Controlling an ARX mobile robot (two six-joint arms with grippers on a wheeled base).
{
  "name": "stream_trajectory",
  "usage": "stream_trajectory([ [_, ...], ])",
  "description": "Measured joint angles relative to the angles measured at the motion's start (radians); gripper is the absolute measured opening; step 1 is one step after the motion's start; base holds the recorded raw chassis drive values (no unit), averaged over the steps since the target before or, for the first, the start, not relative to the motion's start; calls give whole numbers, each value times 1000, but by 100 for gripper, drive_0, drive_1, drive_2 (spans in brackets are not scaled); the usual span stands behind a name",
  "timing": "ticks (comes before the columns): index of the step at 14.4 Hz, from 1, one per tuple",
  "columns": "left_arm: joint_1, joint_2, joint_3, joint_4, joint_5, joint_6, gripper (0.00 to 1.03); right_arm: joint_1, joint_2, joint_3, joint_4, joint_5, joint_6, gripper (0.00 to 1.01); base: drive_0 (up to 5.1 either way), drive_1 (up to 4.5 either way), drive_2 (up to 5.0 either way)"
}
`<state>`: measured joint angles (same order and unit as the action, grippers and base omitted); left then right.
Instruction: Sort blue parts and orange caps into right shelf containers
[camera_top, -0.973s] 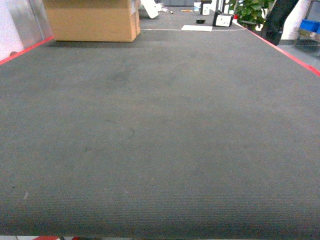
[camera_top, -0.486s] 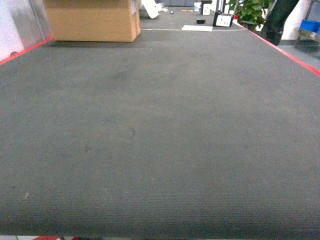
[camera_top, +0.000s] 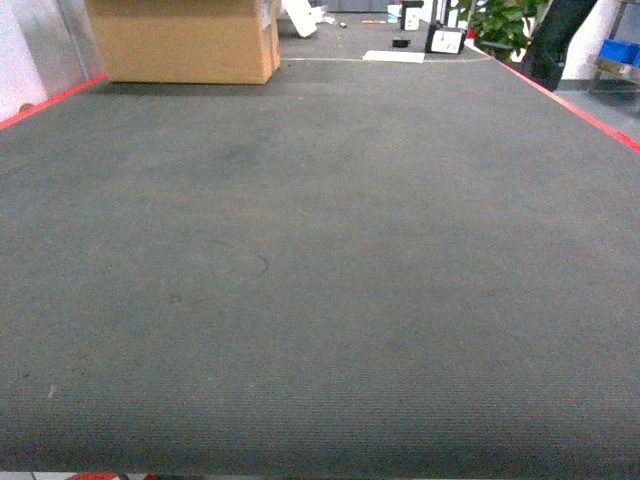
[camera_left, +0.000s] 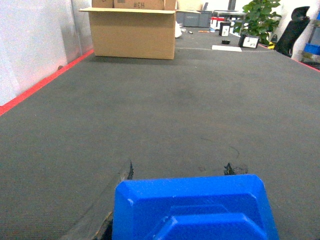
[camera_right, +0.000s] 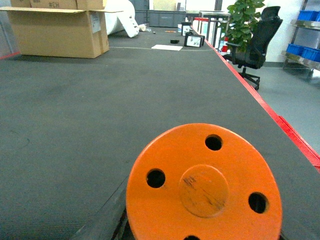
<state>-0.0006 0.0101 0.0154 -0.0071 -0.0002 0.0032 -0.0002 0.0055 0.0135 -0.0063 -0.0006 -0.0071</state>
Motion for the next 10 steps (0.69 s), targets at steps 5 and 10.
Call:
stream_trajectory([
  [5, 0, 0, 0, 0, 0, 0, 44, 0, 0, 0, 0, 0, 0, 44, 0, 0, 0],
  [10, 1, 0, 0, 0, 0, 0, 44, 0, 0, 0, 0, 0, 0, 44, -114, -114, -114],
])
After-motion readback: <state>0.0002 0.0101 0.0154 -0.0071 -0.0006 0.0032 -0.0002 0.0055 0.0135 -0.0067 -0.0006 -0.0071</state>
